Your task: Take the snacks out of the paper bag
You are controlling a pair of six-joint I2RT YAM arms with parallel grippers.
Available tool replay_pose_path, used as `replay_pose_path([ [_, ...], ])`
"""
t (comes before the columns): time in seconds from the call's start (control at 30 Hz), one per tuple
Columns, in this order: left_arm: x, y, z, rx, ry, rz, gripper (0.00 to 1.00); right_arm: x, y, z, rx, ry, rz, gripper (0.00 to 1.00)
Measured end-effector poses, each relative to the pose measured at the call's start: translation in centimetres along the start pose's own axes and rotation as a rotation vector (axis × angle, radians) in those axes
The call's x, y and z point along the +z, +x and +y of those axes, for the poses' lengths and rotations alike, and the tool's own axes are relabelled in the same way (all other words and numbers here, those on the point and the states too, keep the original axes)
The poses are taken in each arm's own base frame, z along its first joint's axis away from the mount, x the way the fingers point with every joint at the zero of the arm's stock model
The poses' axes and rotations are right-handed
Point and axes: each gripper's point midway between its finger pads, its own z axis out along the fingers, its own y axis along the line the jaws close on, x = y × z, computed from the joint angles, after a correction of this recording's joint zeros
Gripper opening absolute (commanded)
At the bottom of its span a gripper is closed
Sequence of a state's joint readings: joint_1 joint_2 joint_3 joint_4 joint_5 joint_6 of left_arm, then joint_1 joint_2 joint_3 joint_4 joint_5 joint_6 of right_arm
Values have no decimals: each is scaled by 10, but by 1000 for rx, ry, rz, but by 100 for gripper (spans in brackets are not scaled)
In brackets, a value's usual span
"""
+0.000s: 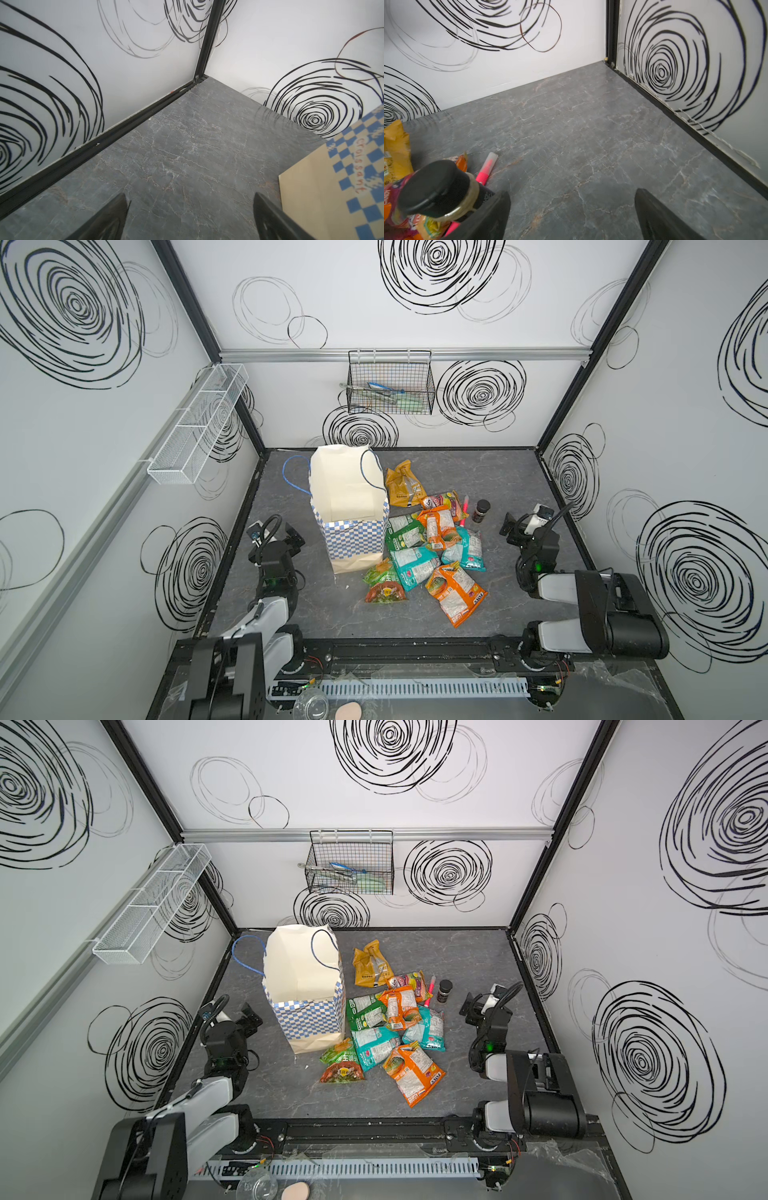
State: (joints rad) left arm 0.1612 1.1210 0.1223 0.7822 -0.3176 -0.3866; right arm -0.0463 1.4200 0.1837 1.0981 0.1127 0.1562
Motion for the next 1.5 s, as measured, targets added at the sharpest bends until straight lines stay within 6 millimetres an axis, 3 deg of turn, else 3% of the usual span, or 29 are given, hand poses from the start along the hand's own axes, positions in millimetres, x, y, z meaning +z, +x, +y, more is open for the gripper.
replay_pose_path([
  [0.17,12,2,-17,18,99,-18,96,-6,22,1,-26,-29,35,97],
  [0.37,13,-3,-49,71,250,-44,96,5,-3,10,-31,-40,-22,97],
  [0.53,3,-9,-77,133,365,-88,96,9,-3,14,-36,-32,-12,97],
  [0.8,-3,9,-117,265,518,-80,96,9,1,12,-39,-19,4,97],
  [0.9,-2,21,-120,300,523,-53,96,9,1,11,-39,-16,3,97],
  [1.5,-3,7,-116,306,454,-129,96,10,-1,11,-39,-11,2,97],
])
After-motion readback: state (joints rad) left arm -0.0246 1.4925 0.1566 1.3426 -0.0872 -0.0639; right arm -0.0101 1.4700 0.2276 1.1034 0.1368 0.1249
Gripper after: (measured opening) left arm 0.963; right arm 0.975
